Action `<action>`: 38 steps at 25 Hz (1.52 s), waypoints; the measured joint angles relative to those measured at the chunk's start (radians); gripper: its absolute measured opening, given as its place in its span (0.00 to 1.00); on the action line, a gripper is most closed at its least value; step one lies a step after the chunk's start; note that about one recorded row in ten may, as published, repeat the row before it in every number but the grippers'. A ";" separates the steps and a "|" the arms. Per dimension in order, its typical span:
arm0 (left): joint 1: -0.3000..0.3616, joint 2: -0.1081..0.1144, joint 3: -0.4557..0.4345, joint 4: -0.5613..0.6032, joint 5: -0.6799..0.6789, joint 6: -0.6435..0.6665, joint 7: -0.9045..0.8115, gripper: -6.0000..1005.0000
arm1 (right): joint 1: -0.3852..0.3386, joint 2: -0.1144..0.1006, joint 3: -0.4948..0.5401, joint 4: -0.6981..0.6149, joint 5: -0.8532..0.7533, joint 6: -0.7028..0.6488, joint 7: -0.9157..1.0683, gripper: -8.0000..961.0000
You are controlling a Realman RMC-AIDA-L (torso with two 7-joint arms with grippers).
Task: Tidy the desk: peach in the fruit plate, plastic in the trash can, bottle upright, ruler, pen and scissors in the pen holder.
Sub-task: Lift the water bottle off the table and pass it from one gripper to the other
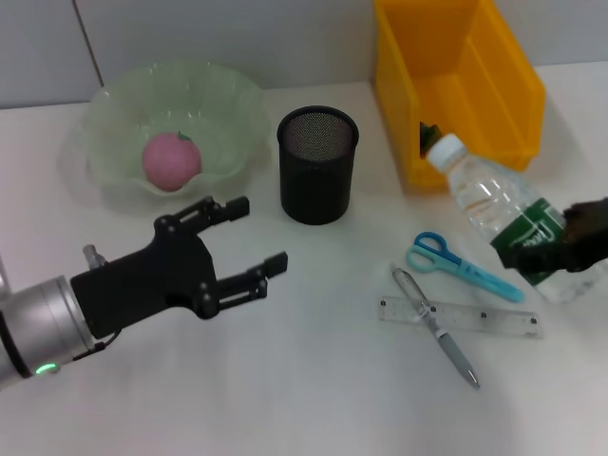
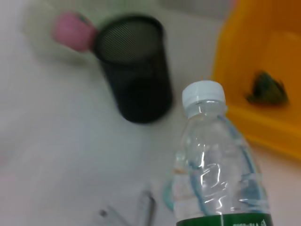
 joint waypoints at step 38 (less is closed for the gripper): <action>-0.082 -0.007 0.012 -0.131 -0.229 0.175 -0.296 0.81 | 0.155 -0.002 0.046 1.134 0.931 -0.057 -1.478 0.81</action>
